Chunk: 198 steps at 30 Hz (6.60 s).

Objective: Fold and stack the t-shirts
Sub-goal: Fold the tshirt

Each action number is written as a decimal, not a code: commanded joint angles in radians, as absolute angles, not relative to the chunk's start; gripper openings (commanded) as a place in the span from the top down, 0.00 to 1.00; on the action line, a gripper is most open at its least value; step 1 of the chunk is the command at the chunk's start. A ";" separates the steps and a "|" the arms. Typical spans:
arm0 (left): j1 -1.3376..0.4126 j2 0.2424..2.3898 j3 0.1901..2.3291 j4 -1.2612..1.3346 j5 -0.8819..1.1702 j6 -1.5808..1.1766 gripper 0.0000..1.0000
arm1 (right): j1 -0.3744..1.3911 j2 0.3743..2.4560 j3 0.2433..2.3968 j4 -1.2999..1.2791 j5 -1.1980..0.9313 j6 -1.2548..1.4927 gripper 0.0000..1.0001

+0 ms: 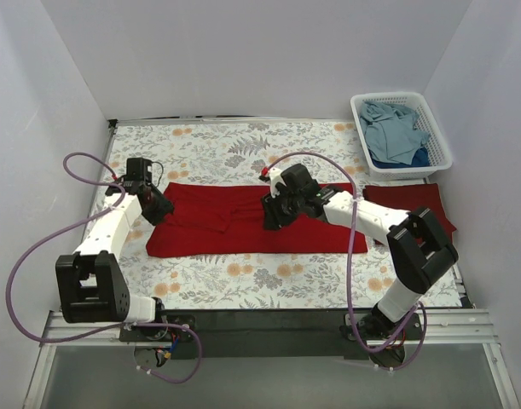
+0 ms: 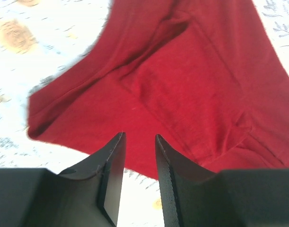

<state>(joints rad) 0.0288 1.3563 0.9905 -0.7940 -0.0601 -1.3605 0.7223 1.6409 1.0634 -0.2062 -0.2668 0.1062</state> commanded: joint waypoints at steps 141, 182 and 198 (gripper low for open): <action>-0.383 1.453 1.093 -0.718 -0.230 -1.400 0.38 | 0.707 1.402 0.816 -0.422 -0.121 0.410 0.37; -0.660 1.287 0.730 -0.874 -0.018 -1.724 0.48 | 0.761 1.532 0.730 -0.459 -0.140 0.457 0.67; -0.715 1.414 0.773 -0.882 -0.072 -1.733 0.58 | 0.759 1.551 0.721 -0.451 -0.156 0.440 0.99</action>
<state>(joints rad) -0.7059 1.3987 0.7528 -0.8684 -0.0395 -1.7191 0.7483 1.5074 0.7643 -0.4072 -0.1753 0.4644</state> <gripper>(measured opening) 0.428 0.028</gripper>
